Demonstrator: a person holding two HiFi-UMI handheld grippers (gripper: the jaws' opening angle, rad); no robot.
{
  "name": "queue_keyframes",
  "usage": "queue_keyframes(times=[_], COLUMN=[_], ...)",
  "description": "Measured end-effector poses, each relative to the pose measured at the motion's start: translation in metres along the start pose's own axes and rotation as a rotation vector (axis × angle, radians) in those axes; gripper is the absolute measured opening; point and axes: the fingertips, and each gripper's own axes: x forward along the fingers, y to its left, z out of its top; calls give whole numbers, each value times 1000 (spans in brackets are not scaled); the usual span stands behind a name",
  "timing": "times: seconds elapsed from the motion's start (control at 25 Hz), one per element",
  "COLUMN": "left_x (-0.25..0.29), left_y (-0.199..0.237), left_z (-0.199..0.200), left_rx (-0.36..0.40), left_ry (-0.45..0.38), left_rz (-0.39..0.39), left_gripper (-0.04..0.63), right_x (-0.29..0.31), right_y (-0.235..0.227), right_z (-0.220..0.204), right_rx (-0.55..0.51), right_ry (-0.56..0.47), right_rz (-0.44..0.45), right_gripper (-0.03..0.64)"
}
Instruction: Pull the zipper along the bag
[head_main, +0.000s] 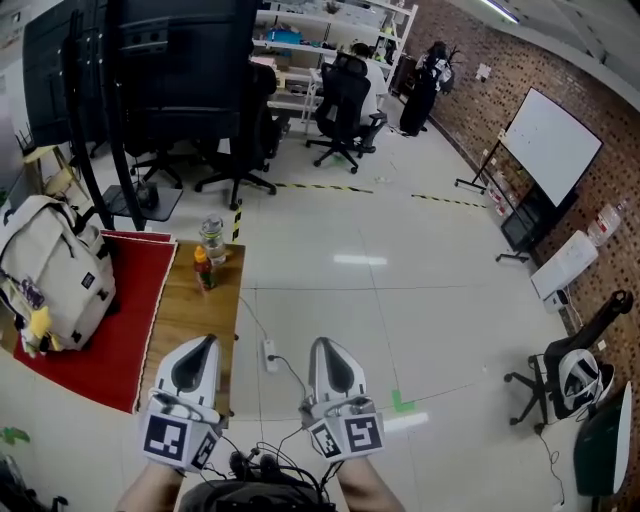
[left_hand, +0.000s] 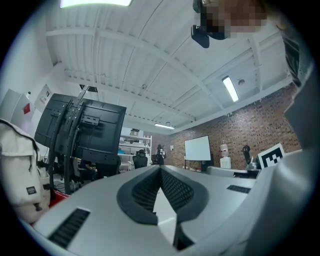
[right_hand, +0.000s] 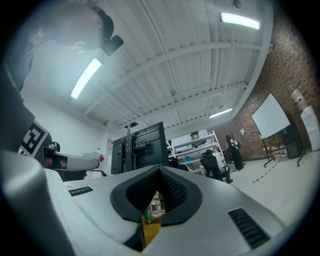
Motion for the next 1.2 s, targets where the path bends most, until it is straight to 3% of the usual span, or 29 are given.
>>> queue_keyframes(times=[0.12, 0.36, 0.52, 0.68, 0.88, 1.2], left_x=[5, 4, -11, -22, -42, -79], left_y=[1, 21, 49, 77, 137, 271], left_z=[6, 6, 9, 7, 5, -7], left_rx=[8, 36, 38, 31, 15, -16], left_ry=[3, 13, 13, 10, 14, 15], left_rz=[41, 133, 193, 197, 168, 157], left_gripper=[26, 26, 26, 26, 26, 26], right_x=[14, 33, 38, 47, 75, 127], right_y=[-8, 2, 24, 59, 111, 204], right_z=[5, 1, -5, -8, -14, -33], right_rx=[40, 23, -32, -52, -59, -102], right_ry=[-14, -15, 1, -2, -24, -49], right_rz=[30, 113, 147, 171, 130, 63], right_gripper=[8, 8, 8, 8, 8, 8])
